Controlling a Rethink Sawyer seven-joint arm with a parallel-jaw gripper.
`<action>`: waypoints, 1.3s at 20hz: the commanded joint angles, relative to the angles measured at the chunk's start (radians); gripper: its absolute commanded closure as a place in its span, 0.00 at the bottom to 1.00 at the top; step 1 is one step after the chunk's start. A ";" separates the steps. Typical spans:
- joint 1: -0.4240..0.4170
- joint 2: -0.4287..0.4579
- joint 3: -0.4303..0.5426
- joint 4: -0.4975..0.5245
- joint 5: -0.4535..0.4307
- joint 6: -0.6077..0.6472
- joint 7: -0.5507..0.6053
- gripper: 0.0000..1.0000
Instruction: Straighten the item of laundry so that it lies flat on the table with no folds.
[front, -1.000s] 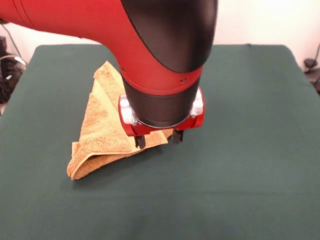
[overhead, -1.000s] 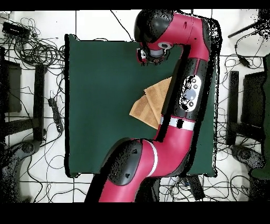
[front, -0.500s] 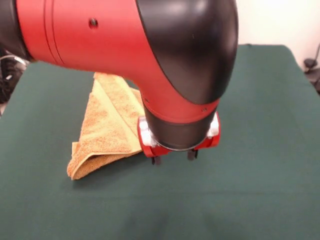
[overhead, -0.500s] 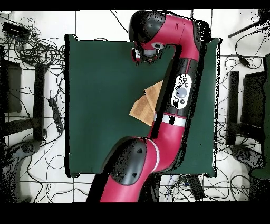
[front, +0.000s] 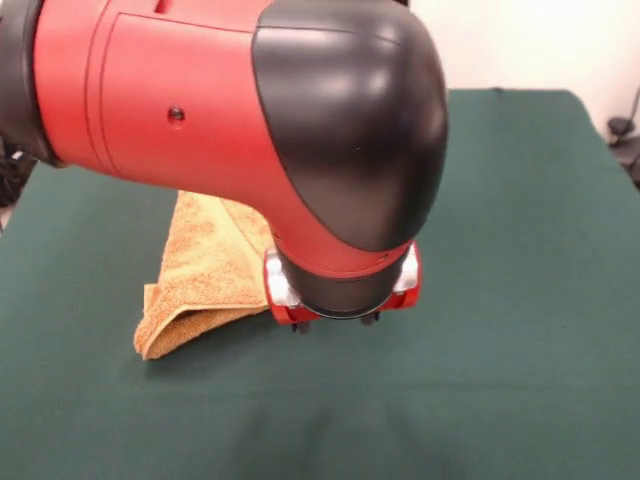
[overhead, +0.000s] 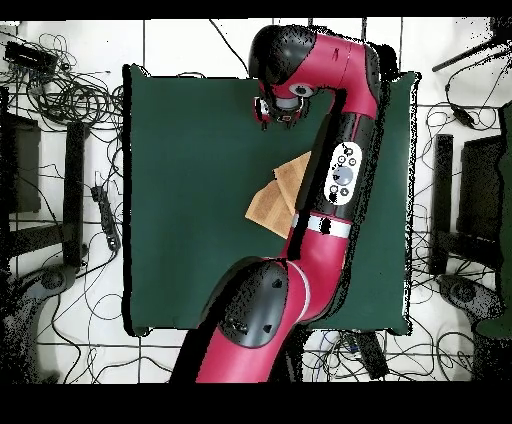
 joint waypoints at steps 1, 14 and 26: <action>-0.010 -0.053 0.100 0.110 -0.062 0.080 0.090 0.00; -0.045 -0.102 0.120 0.128 -0.087 0.164 0.014 0.00; -0.028 -0.072 0.093 0.133 -0.077 0.078 0.101 0.00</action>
